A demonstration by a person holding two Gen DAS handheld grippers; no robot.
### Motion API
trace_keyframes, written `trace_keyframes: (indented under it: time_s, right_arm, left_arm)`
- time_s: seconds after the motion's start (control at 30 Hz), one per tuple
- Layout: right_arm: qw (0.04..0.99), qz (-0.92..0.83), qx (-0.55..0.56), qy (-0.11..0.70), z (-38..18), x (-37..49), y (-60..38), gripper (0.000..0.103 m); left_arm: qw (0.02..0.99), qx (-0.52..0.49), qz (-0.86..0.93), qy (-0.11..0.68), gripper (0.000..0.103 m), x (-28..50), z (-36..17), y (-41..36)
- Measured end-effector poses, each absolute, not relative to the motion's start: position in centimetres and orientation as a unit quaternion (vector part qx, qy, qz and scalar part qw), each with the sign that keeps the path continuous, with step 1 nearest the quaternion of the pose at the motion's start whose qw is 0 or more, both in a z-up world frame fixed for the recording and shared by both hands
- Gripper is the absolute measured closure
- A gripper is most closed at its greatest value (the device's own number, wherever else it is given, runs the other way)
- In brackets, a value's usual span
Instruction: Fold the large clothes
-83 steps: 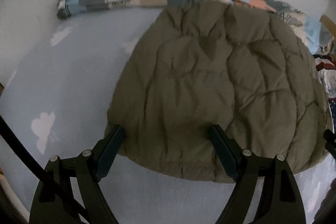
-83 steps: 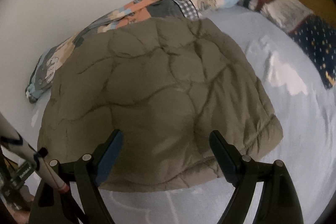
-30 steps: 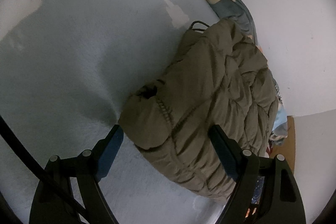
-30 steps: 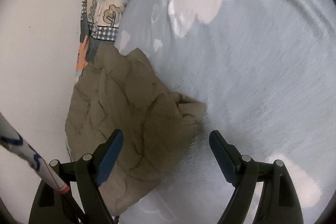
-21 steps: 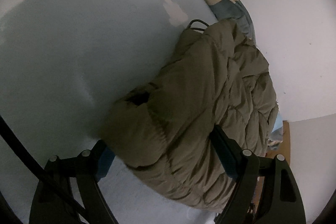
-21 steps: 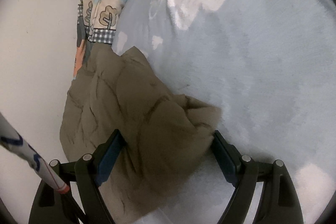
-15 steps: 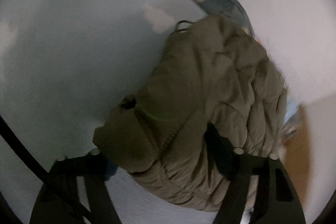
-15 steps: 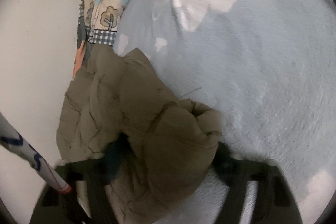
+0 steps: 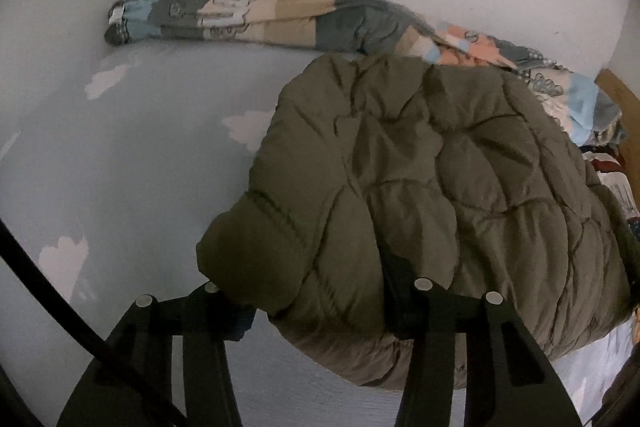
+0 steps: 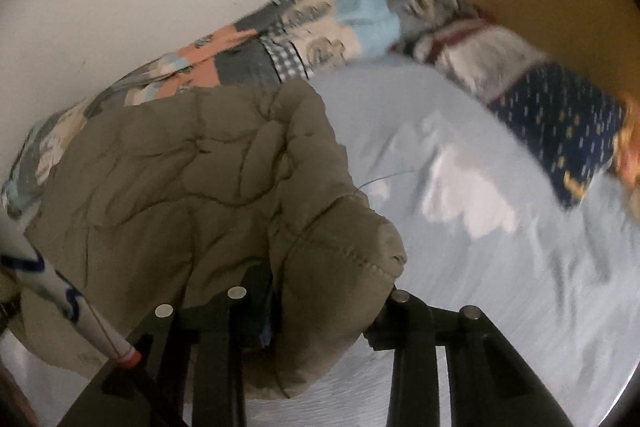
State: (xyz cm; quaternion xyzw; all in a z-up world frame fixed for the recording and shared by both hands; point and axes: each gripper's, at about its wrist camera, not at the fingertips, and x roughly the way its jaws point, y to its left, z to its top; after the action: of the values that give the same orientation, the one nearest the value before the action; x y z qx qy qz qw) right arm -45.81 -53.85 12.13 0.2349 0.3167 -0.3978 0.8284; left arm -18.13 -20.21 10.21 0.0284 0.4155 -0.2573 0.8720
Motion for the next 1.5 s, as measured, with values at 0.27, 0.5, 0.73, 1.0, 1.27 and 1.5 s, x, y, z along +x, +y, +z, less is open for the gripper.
trace_keyframes:
  time_s: [0.27,0.5,0.73,1.0,1.27,1.5]
  right_arm:
    - [0.855,-0.402,0.163,0.284,17.1,-46.0,-51.5,0.070]
    - [0.869,-0.381,0.167,0.270,20.0,-49.0,-49.2,0.070]
    - [0.869,-0.364,0.201,0.268,20.2,-54.3,-45.4,0.070]
    - [0.821,-0.347,0.327,0.314,14.3,-58.8,-45.1,0.067]
    - [0.710,-0.309,0.559,0.297,7.7,-64.8,-48.3,0.028]
    - [0.710,-0.401,0.528,0.237,10.6,-70.2,-47.6,0.027]
  left_arm:
    - [0.882,0.012,-0.280,0.379,0.057,-20.1,14.5,-18.7]
    - [0.880,0.007,-0.297,0.370,0.057,-23.6,16.6,-15.5]
    - [0.873,0.011,-0.295,0.387,0.056,-28.4,15.5,-11.5]
    - [0.813,-0.039,-0.262,0.519,0.036,-28.0,9.5,-8.7]
    - [0.764,-0.221,-0.201,0.572,0.029,-27.2,6.9,-1.3]
    - [0.885,-0.151,-0.141,0.417,0.029,-29.8,13.4,-0.4]
